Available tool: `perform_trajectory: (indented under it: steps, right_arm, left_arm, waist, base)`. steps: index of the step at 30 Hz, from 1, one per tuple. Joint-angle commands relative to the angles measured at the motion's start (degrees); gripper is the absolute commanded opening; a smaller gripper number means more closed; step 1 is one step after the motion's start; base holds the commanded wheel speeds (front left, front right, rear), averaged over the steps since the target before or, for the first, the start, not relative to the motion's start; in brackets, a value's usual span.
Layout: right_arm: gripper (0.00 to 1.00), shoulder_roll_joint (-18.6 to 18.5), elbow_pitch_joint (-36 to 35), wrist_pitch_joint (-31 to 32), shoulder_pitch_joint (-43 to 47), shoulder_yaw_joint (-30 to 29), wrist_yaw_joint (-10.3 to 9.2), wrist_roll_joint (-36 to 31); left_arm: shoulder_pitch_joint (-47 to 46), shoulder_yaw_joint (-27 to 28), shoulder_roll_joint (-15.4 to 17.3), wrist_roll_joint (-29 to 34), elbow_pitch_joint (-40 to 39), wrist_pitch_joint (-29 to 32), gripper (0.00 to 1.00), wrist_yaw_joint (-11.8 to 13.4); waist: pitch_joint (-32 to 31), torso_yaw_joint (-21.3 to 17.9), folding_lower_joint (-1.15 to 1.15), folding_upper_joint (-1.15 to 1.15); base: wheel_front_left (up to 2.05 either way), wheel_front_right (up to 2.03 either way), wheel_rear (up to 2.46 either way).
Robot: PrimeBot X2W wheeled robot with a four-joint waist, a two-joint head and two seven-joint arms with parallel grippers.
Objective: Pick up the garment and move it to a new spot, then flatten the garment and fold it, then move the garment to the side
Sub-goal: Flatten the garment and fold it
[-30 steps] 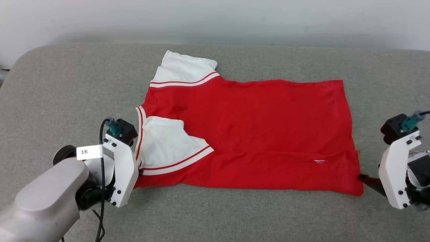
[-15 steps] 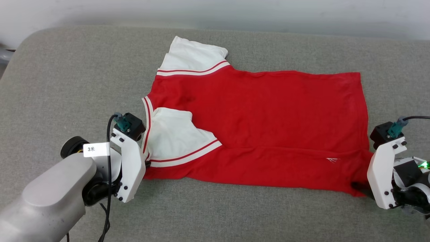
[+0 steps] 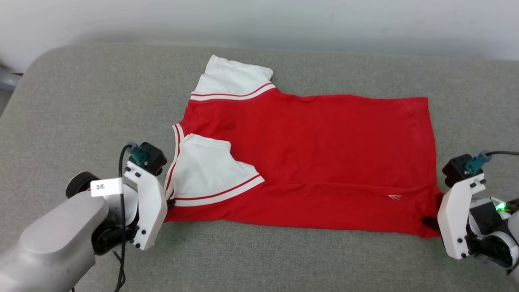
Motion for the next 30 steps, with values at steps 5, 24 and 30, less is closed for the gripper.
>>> perform_trajectory:
  steps: [5, 24, 30]
  right_arm:
    - [0.0, -2.7, -2.6, -2.5, 3.3, -0.6, -0.04, 2.9]
    - [0.0, -6.2, -12.0, 0.6, 16.1, -7.9, -0.05, 4.0]
    - [0.0, -3.7, -10.5, 1.4, 17.0, -9.0, -0.05, 1.9]
  left_arm:
    - [2.4, -0.6, 2.2, -1.0, -1.4, -0.6, 0.0, 0.2]
    - [9.5, -1.6, 7.2, -3.3, -9.3, -0.6, 0.0, 3.5]
    - [10.5, -1.7, 5.9, -3.7, -6.0, -1.7, 0.0, 3.4]
  waist:
    - [-3.6, -0.5, 0.0, 0.0]
    - [-6.4, -1.3, 0.0, 0.0]
    - [-4.0, -1.4, 0.0, 0.0]
  base:
    - [0.0, 0.0, 0.0]
    - [0.0, 0.0, 0.0]
    - [0.0, 0.0, 0.0]
